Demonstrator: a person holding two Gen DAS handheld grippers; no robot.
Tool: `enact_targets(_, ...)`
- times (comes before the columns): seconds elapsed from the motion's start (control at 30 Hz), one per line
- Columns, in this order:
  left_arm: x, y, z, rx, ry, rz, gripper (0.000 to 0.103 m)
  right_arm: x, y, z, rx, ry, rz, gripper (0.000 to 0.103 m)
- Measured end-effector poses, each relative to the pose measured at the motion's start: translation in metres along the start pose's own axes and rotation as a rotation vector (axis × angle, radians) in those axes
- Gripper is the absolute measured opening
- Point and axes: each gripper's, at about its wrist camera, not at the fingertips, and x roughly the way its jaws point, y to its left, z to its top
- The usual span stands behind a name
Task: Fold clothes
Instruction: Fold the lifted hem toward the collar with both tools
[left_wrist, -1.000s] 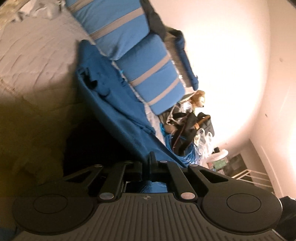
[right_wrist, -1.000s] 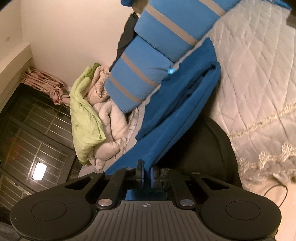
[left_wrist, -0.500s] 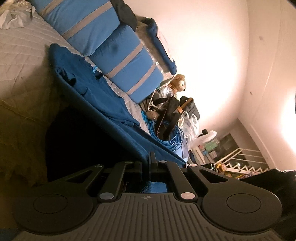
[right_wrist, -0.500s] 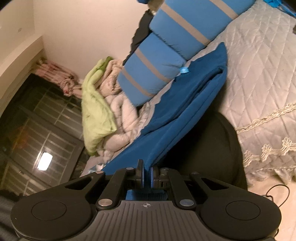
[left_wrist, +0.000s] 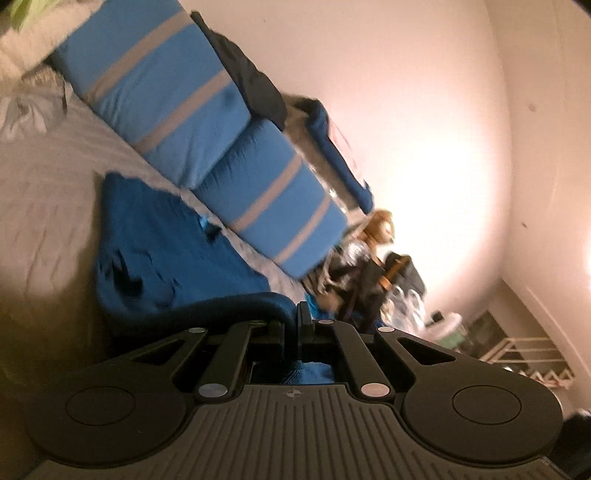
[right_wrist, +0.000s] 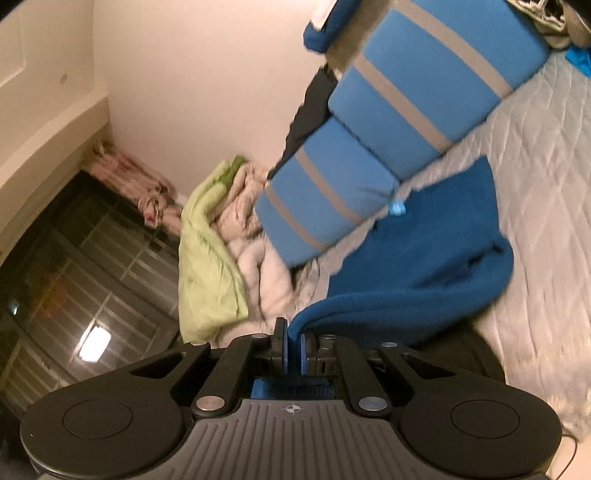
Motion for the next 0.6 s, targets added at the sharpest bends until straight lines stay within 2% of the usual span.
enact_targets(0.27,0.028,0.020,0.031,-0.039,-0.041,0.100,0.005,0.023,-0.012,0.030,0.010,-0.073,-0.053,0.008)
enact_targets(0.6,0.061,0.033,0.062,-0.014,-0.043,0.133,0.006,0.058,-0.022,0.062,-0.019,-0.087,-0.099,0.008)
